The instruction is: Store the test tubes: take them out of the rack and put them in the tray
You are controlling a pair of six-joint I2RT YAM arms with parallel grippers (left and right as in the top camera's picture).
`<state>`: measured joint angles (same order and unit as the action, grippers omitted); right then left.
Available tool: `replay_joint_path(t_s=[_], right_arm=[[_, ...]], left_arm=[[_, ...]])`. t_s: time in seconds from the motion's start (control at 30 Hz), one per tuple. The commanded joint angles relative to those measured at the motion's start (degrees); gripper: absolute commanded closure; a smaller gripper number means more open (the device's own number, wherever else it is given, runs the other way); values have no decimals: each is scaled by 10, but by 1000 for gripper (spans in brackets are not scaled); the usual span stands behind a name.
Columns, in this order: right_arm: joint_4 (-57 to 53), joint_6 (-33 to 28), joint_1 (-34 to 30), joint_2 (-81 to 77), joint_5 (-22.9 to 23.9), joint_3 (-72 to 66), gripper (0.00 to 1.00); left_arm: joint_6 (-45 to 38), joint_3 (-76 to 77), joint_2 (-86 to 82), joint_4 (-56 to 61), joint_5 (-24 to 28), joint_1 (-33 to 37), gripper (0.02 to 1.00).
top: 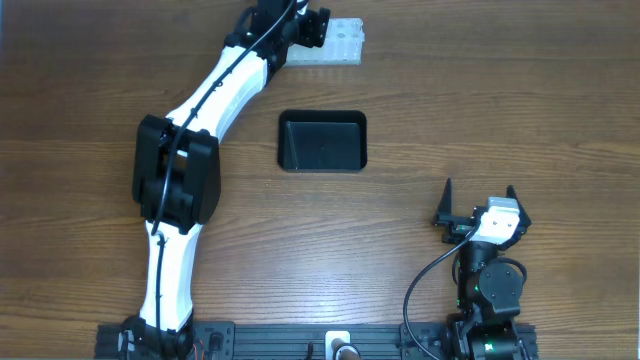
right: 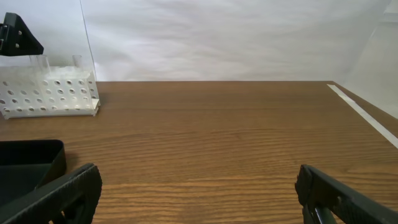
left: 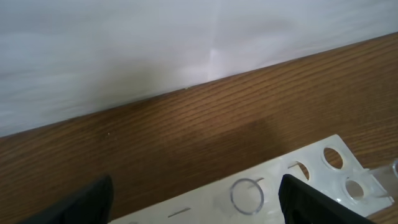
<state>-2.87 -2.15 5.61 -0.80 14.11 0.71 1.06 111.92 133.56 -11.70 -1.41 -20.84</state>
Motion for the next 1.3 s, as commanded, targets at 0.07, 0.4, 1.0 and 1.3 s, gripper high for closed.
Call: replay_joint_path(t_s=[0.07, 0.4, 1.0, 1.3], right_arm=[[1, -1, 0, 5, 3, -4, 9], [1, 0, 0, 5, 3, -4, 7], [1, 0, 0, 5, 3, -4, 7], [1, 0, 0, 5, 3, -4, 9]], left_arm=[[-9, -2, 7, 4, 9, 4, 176], [-9, -2, 19, 33, 8, 5, 251], [-9, -2, 45, 45, 18, 3, 435], [-9, -2, 49, 56, 31, -1, 579]])
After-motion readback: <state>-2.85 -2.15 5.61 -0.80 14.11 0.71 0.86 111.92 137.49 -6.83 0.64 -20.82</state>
